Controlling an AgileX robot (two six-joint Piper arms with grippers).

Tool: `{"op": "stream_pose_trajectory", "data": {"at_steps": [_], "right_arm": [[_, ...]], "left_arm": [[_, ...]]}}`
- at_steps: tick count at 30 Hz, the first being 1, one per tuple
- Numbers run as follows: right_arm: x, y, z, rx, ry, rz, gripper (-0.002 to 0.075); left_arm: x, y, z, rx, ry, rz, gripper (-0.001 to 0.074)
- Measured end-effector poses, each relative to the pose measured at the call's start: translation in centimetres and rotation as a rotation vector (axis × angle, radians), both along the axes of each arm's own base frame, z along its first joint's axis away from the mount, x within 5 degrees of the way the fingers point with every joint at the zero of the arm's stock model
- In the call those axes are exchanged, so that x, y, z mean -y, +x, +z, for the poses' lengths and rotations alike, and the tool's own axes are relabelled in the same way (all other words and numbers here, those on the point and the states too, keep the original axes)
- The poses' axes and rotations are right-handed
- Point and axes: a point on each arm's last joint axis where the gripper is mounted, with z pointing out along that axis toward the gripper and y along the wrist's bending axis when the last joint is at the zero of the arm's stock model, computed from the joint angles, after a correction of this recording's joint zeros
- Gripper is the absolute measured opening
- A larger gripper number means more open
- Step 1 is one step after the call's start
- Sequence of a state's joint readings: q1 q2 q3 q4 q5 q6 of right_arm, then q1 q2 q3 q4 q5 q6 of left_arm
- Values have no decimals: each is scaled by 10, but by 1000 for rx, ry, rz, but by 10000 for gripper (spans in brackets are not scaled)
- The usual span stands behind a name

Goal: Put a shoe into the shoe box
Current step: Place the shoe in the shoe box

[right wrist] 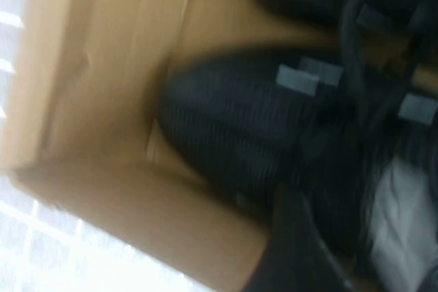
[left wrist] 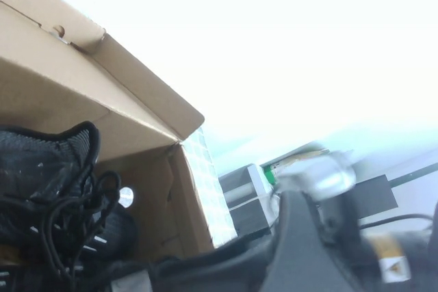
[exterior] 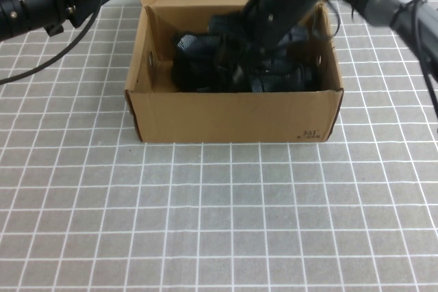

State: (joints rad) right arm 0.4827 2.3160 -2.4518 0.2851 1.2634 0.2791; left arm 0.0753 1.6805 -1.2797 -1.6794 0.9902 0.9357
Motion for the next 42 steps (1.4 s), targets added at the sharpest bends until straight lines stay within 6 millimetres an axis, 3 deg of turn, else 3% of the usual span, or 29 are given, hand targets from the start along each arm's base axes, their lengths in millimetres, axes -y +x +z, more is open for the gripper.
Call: {"op": "stream_pose_trajectory", "data": {"at_steps": [8, 11, 14, 16, 19, 23, 29, 36, 39, 42], "right_arm": [[13, -8, 48, 170, -31, -19, 386], [16, -12, 57, 206, -40, 3, 353], [19, -18, 71, 255, -48, 43, 251], [23, -26, 86, 305, -51, 74, 143], [30, -39, 110, 370, -44, 93, 29], [40, -57, 135, 422, -39, 104, -6], [62, -101, 161, 424, -47, 130, -15], [101, -166, 164, 381, -117, 126, -16], [123, -203, 163, 384, -147, 115, -16], [145, -239, 159, 414, -148, 93, -16]], "left_arm": [[2, -2, 1, 1, -11, -27, 333], [3, -4, 2, 5, -20, -57, 278], [5, -8, 5, 39, -6, -96, 127], [6, -13, 10, 71, 24, -110, 58], [6, -26, 25, 139, 99, -105, 17], [1, -47, 54, 269, 286, 5, 3], [-10, -74, 87, 404, 473, 180, 0], [-6, -103, 100, 464, 608, 129, 0], [-8, -125, 114, 510, 659, 165, 0], [-10, -161, 129, 590, 706, 250, 0]]}}
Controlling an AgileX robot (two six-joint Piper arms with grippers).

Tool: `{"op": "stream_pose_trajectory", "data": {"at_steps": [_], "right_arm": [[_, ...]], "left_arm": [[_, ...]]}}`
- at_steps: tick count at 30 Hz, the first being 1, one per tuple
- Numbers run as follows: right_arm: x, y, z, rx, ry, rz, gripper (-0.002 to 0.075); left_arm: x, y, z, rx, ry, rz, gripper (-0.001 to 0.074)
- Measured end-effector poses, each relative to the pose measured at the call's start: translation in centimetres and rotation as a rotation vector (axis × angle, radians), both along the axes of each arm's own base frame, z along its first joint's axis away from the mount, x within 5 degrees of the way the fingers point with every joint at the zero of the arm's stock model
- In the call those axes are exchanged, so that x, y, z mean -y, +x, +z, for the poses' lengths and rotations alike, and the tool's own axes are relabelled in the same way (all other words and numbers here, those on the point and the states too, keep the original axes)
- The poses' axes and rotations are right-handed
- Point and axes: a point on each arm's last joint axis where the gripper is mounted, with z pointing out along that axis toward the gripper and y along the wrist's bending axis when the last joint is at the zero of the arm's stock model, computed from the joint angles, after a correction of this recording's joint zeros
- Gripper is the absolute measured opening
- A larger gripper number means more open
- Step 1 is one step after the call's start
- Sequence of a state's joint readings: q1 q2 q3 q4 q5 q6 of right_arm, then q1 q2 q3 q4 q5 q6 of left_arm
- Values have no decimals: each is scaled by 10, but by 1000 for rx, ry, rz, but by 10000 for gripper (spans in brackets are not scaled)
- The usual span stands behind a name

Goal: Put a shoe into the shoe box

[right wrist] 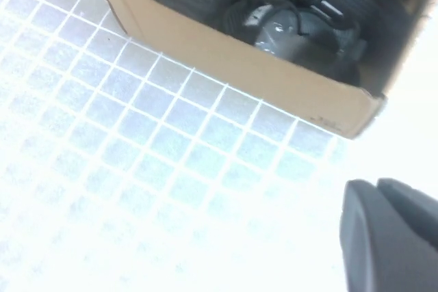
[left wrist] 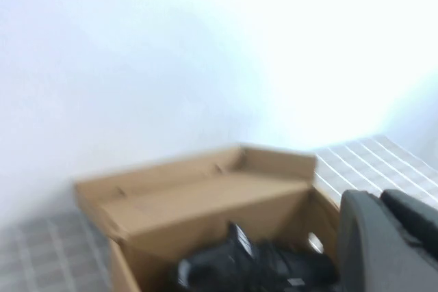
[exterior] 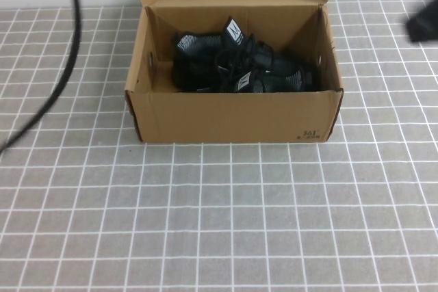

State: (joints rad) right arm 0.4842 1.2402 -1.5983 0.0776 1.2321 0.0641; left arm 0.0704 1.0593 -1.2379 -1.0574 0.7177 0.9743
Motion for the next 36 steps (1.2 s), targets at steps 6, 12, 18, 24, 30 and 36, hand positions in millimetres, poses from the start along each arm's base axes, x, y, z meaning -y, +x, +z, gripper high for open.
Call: {"op": "stream_pose_trajectory", "data": {"at_steps": [6, 12, 18, 24, 30, 36], "right_arm": [[43, -77, -13, 151, 71, -19, -16], [74, -136, -52, 298, 162, -36, -16], [87, -159, -92, 388, 221, -48, -16], [85, -152, -122, 516, 305, -77, -16], [80, -135, -146, 652, 387, -114, -16], [79, -130, -156, 726, 430, -133, -16]], "left_arm": [[-4, -69, -11, 135, -13, 121, -1], [-13, -115, -63, 201, -47, 267, -1], [-20, -149, -116, 273, -66, 374, -1], [-19, -167, -159, 297, -55, 373, -1], [-25, -159, -213, 217, -49, 435, -1], [-30, -150, -262, 85, -61, 489, -1]]}}
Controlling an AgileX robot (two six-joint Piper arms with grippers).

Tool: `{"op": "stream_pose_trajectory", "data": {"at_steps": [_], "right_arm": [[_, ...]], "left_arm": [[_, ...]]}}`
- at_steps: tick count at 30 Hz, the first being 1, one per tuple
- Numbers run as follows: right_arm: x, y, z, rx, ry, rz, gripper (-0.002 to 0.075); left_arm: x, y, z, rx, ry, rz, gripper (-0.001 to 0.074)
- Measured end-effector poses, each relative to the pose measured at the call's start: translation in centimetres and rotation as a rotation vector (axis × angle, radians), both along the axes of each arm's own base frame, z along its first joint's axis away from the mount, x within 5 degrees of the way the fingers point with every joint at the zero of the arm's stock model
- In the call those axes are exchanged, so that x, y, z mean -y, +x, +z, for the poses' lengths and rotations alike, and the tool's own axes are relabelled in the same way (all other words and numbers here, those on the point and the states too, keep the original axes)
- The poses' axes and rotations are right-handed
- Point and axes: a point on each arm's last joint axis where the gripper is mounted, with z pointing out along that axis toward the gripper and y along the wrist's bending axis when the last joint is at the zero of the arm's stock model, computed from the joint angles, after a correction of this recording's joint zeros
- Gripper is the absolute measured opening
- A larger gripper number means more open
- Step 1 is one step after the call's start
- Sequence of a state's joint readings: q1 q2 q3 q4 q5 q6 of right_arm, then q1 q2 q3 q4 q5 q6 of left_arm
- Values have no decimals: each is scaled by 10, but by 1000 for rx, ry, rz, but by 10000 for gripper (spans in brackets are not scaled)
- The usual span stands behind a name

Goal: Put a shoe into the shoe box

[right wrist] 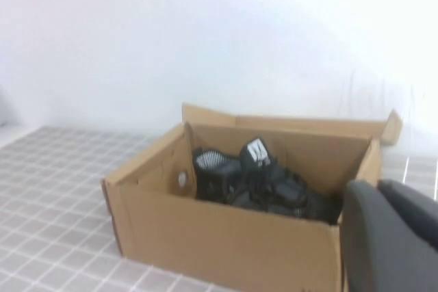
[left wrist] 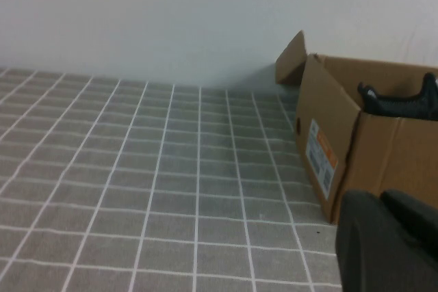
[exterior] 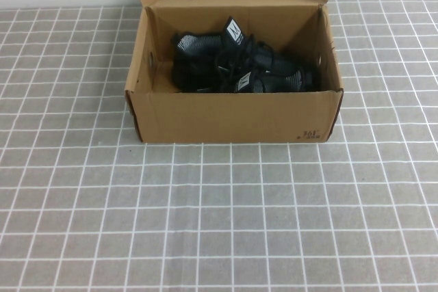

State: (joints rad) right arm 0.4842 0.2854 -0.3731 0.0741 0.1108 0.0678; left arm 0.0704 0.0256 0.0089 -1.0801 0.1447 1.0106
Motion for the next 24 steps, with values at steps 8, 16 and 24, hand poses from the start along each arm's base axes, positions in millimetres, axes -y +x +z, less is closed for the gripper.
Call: {"op": "stream_pose_trajectory", "data": {"at_steps": [8, 16, 24], "right_arm": [[0, 0, 2, 30, 17, -5, -16], [0, 0, 1, 26, 15, -4, -16], [1, 0, 1, 30, 4, -5, -16]], "left_arm": [[-4, 1, -3, 9, -58, 40, -1], [-4, 1, -3, 9, -60, 40, -1], [-4, 1, -3, 9, -60, 40, -1]]}}
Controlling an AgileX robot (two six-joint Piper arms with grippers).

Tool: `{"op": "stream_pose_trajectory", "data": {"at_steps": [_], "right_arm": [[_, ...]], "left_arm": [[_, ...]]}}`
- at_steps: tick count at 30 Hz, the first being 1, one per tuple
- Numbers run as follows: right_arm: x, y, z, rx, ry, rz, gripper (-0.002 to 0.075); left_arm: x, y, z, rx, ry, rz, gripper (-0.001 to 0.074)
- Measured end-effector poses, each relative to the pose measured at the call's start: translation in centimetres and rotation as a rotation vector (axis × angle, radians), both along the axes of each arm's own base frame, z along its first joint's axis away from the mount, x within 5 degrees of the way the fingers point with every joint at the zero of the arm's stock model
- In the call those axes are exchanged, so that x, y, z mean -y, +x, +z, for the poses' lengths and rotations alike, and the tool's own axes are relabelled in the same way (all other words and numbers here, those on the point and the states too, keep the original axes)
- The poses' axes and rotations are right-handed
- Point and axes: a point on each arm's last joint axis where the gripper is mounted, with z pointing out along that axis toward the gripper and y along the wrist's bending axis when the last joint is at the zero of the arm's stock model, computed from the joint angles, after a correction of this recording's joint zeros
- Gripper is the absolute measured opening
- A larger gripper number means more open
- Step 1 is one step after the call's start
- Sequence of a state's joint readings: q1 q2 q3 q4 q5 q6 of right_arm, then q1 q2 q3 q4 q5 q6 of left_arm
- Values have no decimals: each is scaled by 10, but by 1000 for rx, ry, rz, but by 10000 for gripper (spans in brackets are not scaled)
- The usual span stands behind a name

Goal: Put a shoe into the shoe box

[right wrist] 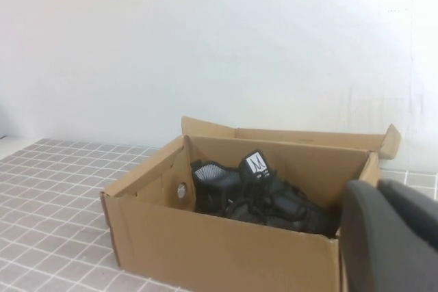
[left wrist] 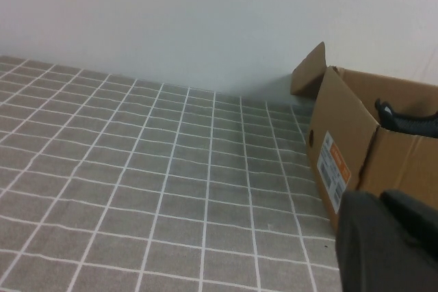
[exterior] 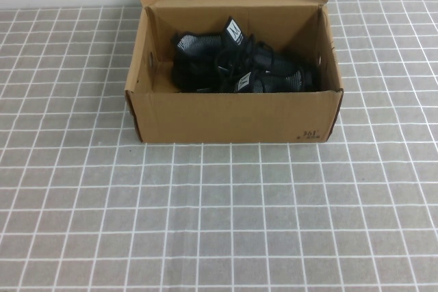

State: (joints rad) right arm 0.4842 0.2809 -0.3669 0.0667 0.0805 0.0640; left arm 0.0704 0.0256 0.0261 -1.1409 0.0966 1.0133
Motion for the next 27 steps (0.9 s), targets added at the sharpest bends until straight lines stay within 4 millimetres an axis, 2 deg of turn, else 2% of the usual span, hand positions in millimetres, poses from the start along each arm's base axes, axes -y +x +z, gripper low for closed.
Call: {"op": "stream_pose_trajectory", "data": {"at_steps": [3, 6, 10, 13, 17, 23, 27], "right_arm": [[6, -4, 1, 57, -56, -57, -16], [15, -2, -4, 98, -98, -194, -16], [27, 0, -33, 73, -126, -382, -16], [32, -3, -63, 64, -131, -467, -16], [34, -8, -97, 73, -131, -500, -16], [34, -7, -114, -65, -152, -483, -16], [33, -9, -129, -236, -189, -459, -16]], "left_arm": [[0, 0, 0, 0, -2, 0, -1], [0, 0, 0, 0, -2, 0, -1], [0, 0, 0, 0, -2, 0, -1], [0, 0, 0, 0, -2, 0, -1], [0, 0, 0, 0, -2, 0, -1], [0, 0, 0, 0, -2, 0, -1], [0, 0, 0, 0, -4, 0, -1]]}}
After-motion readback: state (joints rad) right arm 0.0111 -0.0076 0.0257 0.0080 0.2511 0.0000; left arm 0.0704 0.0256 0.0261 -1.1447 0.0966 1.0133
